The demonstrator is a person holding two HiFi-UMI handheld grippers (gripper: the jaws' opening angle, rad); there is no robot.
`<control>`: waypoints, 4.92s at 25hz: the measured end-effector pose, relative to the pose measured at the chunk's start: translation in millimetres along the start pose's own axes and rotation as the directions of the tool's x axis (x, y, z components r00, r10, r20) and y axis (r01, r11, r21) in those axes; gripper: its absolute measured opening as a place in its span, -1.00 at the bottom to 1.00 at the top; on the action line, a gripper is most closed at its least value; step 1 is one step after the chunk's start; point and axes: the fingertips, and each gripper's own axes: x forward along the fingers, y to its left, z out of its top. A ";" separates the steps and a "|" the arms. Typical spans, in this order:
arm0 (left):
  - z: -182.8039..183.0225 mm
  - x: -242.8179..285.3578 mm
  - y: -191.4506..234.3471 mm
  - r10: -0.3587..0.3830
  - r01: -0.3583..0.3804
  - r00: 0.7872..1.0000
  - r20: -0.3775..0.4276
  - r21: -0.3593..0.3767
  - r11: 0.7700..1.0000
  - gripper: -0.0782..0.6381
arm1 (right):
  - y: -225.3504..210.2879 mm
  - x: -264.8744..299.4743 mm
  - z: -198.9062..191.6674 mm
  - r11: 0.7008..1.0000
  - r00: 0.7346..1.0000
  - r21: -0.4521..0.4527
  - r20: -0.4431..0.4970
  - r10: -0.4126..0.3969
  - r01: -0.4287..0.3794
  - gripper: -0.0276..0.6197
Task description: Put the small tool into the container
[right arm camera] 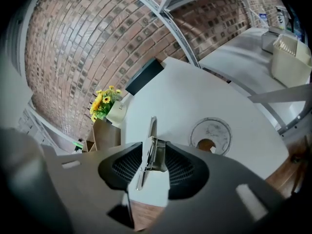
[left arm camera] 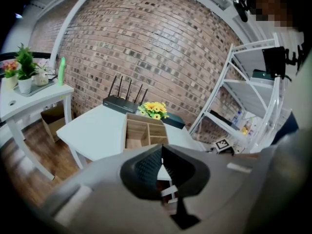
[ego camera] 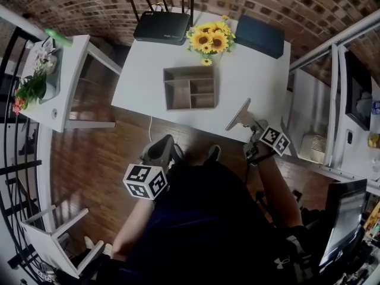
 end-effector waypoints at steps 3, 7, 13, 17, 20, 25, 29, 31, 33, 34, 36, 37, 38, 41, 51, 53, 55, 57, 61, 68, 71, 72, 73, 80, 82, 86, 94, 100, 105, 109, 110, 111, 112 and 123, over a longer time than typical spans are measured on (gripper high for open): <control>-1.4 -0.7 4.2 0.016 -0.016 1.000 0.005 -0.018 1.000 -0.77 | 4.3 7.9 -1.4 1.000 1.000 -0.018 -0.029 0.006 -0.007 -0.45; 0.3 0.5 7.1 0.025 -0.025 1.000 0.011 -0.026 0.999 -0.77 | 7.1 14.7 -2.3 0.999 0.998 -0.036 -0.055 0.004 -0.006 -0.46; 6.6 1.9 12.6 0.027 -0.027 1.000 0.015 -0.025 0.999 -0.77 | 8.8 19.2 -4.5 0.998 0.998 -0.054 -0.066 -0.024 0.020 -0.70; 11.0 7.7 13.2 0.012 -0.012 1.000 0.015 -0.018 1.000 -0.77 | 17.1 18.2 2.5 0.999 0.999 -0.036 -0.043 0.006 -0.007 -0.80; 13.1 10.8 12.5 -0.003 0.003 1.000 0.017 -0.019 1.000 -0.77 | 29.2 15.2 9.3 0.998 0.999 -0.059 -0.022 0.033 -0.034 -0.88; 19.9 12.6 11.4 -0.028 0.028 0.999 0.028 -0.012 1.000 -0.77 | 58.1 3.4 23.1 0.987 0.996 -0.135 0.026 0.085 -0.081 -0.88; 20.3 11.6 12.8 -0.035 0.036 0.999 0.033 -0.017 0.999 -0.77 | 91.5 -8.5 38.3 0.960 0.987 -0.253 0.077 0.144 -0.120 -0.88; 20.4 10.2 14.6 -0.034 0.034 0.999 0.038 -0.020 0.999 -0.77 | 113.7 -14.0 45.7 0.934 0.978 -0.326 0.096 0.184 -0.144 -0.88; 21.2 6.8 16.9 -0.028 0.029 0.999 0.045 -0.024 0.999 -0.77 | 137.5 -19.7 51.6 0.899 0.969 -0.408 0.109 0.222 -0.160 -0.88; 21.7 4.4 18.5 -0.023 0.024 0.999 0.049 -0.027 0.999 -0.77 | 149.5 -22.3 53.7 0.878 0.964 -0.450 0.115 0.239 -0.164 -0.88; 22.1 -0.7 21.9 -0.012 0.014 0.998 0.057 -0.035 0.999 -0.77 | 173.4 -25.9 55.4 0.829 0.953 -0.531 0.118 0.278 -0.176 -0.88; 22.2 -3.1 23.4 -0.007 0.009 0.998 0.061 -0.038 0.999 -0.77 | 185.0 -26.8 55.1 0.802 0.947 -0.569 0.117 0.299 -0.183 -0.88; 22.2 -5.5 25.1 -0.002 0.004 0.998 0.065 -0.041 0.999 -0.77 | 196.3 -27.5 54.3 0.775 0.940 -0.603 0.116 0.321 -0.190 -0.88; 21.6 -12.3 30.4 0.017 -0.013 0.997 0.074 -0.052 0.999 -0.77 | 225.6 -28.5 48.3 0.702 0.919 -0.679 0.104 0.381 -0.214 -0.88; 13.8 -30.0 44.3 0.072 -0.066 0.994 0.080 -0.079 0.995 -0.77 | 268.0 -18.4 26.2 0.586 0.881 -0.765 0.052 0.470 -0.267 -0.88; 12.6 -33.5 46.5 0.084 -0.077 0.993 0.081 -0.082 0.994 -0.77 | 276.6 -15.3 26.0 0.550 0.873 -0.793 0.048 0.485 -0.262 -0.88; 11.7 -36.5 48.8 0.093 -0.086 0.992 0.082 -0.086 0.993 -0.77 | 284.3 -9.0 26.6 0.511 0.867 -0.823 0.049 0.496 -0.247 -0.88; 10.8 -38.7 50.5 0.100 -0.093 0.992 0.081 -0.091 0.991 -0.77 | 291.8 -1.0 26.6 0.478 0.860 -0.845 0.045 0.508 -0.239 -0.88; 7.3 -41.5 51.2 0.109 -0.101 0.991 0.071 -0.100 0.990 -0.77 | 307.6 10.2 23.8 0.414 0.842 -0.878 0.022 0.539 -0.242 -0.88; 0.7 -44.6 51.5 0.126 -0.118 0.990 0.061 -0.117 0.986 -0.77 | 317.5 21.9 15.4 0.309 0.823 -0.917 -0.036 0.567 -0.253 -0.88; -2.8 -46.7 53.0 0.140 -0.132 0.989 0.056 -0.130 0.983 -0.77 | 310.9 29.7 3.4 0.253 0.833 -0.937 -0.066 0.550 -0.242 -0.88; -3.6 -47.4 53.6 0.144 -0.135 0.988 0.054 -0.134 0.982 -0.77 | 308.5 32.1 -1.5 0.228 0.837 -0.945 -0.076 0.543 -0.234 -0.88; -4.2 -47.9 54.0 0.147 -0.138 0.988 0.054 -0.137 0.981 -0.77 | 306.5 34.1 -6.1 0.201 0.840 -0.954 -0.083 0.536 -0.223 -0.88; -6.5 -48.3 55.5 0.153 -0.144 0.987 0.053 -0.142 0.979 -0.77 | 303.5 41.1 -24.4 0.086 0.861 -0.981 -0.111 0.496 -0.176 -0.88; -5.8 -47.2 54.9 0.150 -0.141 0.987 0.053 -0.140 0.980 -0.77 | 303.8 42.1 -25.5 0.084 0.868 -0.981 -0.111 0.485 -0.172 -0.88; -5.6 -45.5 54.1 0.143 -0.135 0.988 0.052 -0.136 0.981 -0.77 | 298.5 44.3 -31.6 0.061 0.883 -0.985 -0.116 0.454 -0.161 -0.88; -0.9 -41.0 54.5 0.123 -0.113 0.990 0.061 -0.153 0.982 -0.77 | 284.8 59.7 -38.4 0.111 0.940 -0.986 -0.084 0.329 -0.127 -0.87; 1.6 -40.7 54.7 0.112 -0.100 0.992 0.064 -0.160 0.982 -0.77 | 277.5 63.2 -40.7 0.136 0.962 -0.986 -0.061 0.265 -0.100 -0.87; 4.3 -41.1 58.0 0.112 -0.099 0.991 0.068 -0.175 0.980 -0.77 | 265.3 64.6 -39.4 0.138 0.981 -0.988 -0.048 0.189 -0.075 -0.87; 6.3 -40.3 60.0 0.106 -0.092 0.992 0.069 -0.177 0.980 -0.77 | 257.6 68.2 -40.0 0.172 0.983 -0.983 -0.034 0.179 -0.065 -0.87; 6.4 -40.0 60.5 0.105 -0.091 0.992 0.068 -0.177 0.980 -0.77 | 257.8 68.3 -39.4 0.170 0.984 -0.984 -0.030 0.175 -0.060 -0.87; 6.5 -39.5 60.7 0.103 -0.090 0.992 0.067 -0.177 0.980 -0.77 | 258.0 68.5 -38.4 0.168 0.985 -0.984 -0.026 0.170 -0.055 -0.87; 6.4 -38.9 60.8 0.101 -0.088 0.993 0.067 -0.176 0.980 -0.77 | 257.3 69.5 -37.9 0.174 0.986 -0.983 -0.026 0.165 -0.055 -0.86; 12.9 -35.3 58.0 0.067 -0.055 0.995 0.072 -0.157 0.986 -0.77 | 235.4 52.1 -33.9 0.379 0.978 -0.920 -0.019 0.208 -0.099 -0.41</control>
